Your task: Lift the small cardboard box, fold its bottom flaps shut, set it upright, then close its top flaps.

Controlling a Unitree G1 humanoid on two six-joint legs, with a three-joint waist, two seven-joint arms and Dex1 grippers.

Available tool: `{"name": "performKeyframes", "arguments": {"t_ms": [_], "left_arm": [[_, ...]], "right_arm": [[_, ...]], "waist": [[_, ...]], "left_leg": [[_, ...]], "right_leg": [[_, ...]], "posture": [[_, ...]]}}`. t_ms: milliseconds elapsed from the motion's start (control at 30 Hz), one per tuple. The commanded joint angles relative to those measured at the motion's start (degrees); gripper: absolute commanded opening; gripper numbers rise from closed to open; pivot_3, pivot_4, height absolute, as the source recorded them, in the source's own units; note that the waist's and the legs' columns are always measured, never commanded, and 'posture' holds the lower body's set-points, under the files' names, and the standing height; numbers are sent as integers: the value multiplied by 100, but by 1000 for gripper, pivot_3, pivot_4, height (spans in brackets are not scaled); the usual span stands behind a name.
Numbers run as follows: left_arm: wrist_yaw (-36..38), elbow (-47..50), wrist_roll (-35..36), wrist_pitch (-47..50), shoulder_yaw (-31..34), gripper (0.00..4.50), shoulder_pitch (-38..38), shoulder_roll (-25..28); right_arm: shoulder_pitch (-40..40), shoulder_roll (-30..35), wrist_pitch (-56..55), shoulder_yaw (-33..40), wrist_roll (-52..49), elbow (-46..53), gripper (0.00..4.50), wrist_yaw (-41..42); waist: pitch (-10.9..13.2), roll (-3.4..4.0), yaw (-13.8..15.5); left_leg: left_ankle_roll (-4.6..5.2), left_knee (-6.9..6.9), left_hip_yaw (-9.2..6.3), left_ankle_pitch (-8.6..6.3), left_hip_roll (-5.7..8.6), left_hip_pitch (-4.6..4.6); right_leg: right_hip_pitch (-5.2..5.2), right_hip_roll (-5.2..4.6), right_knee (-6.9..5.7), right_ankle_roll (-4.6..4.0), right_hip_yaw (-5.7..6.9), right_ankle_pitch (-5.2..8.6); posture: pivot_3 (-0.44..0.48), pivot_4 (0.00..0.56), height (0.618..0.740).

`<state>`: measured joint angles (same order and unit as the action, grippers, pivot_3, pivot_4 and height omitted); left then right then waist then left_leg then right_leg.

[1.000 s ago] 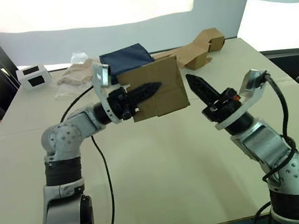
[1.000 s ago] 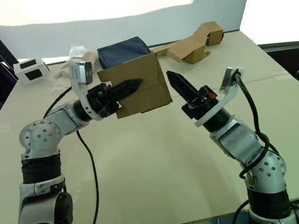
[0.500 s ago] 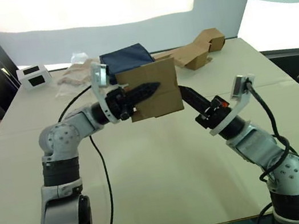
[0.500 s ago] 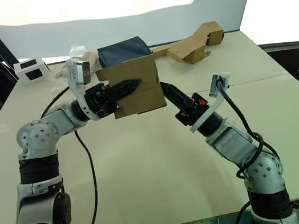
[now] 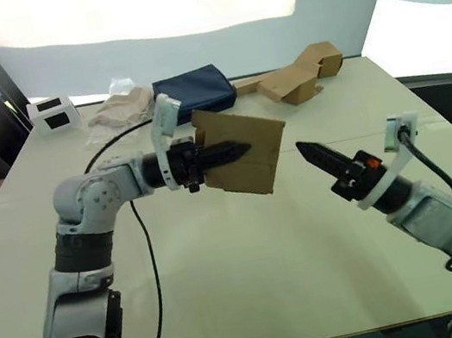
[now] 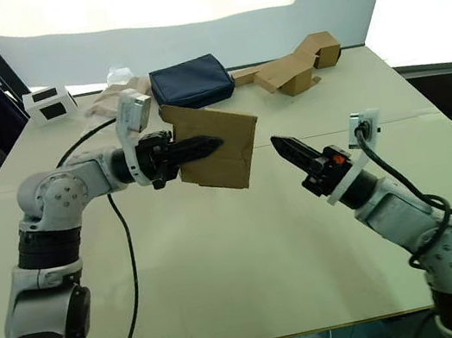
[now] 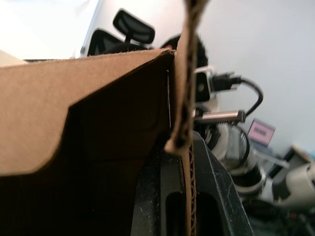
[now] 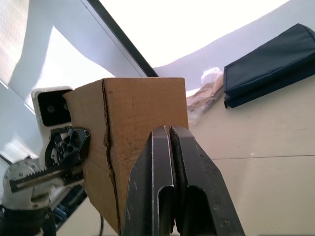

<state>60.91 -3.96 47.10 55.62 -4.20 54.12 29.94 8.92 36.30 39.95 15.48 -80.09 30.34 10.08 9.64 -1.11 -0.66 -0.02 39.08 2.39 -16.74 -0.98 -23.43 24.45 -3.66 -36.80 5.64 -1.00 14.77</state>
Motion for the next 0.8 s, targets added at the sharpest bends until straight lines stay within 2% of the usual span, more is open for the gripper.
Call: {"name": "performKeyframes", "arguments": {"t_ms": [33, 200, 333, 500, 633, 733, 800], "left_arm": [[891, 258, -720, -429, -865, 0, 343, 434], [1529, 298, -1989, -742, -2296, 0, 895, 868], [1419, 157, -3285, -1425, -3249, 0, 1086, 862], [1384, 59, -4003, -1982, -3562, 0, 1052, 592], [1557, 337, -4048, -1804, -3514, 0, 977, 442], [1629, 451, -3931, -1390, -3329, 616, 1124, 303], [1668, 462, -3873, -1171, -3211, 1251, 1235, 244]], "right_arm": [[-128, 625, 285, 10, 349, 454, 45, 666], [-176, 1174, 434, -86, 807, 515, 45, 1306], [-134, 1129, 472, -236, 1007, 553, 45, 1385], [-187, 931, 441, -419, 1307, 627, 45, 1350], [-202, 801, 463, -476, 1447, 587, 45, 1290], [-236, 728, 483, -478, 1525, 556, 0, 1273], [-254, 688, 502, -480, 1542, 560, 0, 1259]], "waist": [[1, 2, -13], [5, 3, 5], [6, 3, 14], [7, 0, 21], [7, 0, 23], [7, 0, 21], [7, 0, 24]], "left_leg": [[1, -4, 2, -1, 1, 1], [3, -13, 3, -2, -1, -5], [19, -12, 7, -11, 1, -10], [27, -10, 8, -15, -3, -27], [30, -5, 6, -17, -4, -36], [31, -3, 6, -18, -3, -37], [31, -1, 5, -18, -3, -37]], "right_leg": [[0, 0, 6, 0, -2, 0], [-1, 5, 31, -1, -4, 0], [-10, 4, 59, -1, -9, 0], [-1, 3, 67, 10, -10, -4], [3, 3, 67, 21, -8, -9], [3, 4, 66, 22, -8, -9], [3, 4, 63, 22, -7, -10]], "posture": [[0, 150, 740], [0, 150, 740], [0, 150, 740], [0, 150, 740], [0, 150, 740], [0, 150, 740], [0, 150, 740]]}}
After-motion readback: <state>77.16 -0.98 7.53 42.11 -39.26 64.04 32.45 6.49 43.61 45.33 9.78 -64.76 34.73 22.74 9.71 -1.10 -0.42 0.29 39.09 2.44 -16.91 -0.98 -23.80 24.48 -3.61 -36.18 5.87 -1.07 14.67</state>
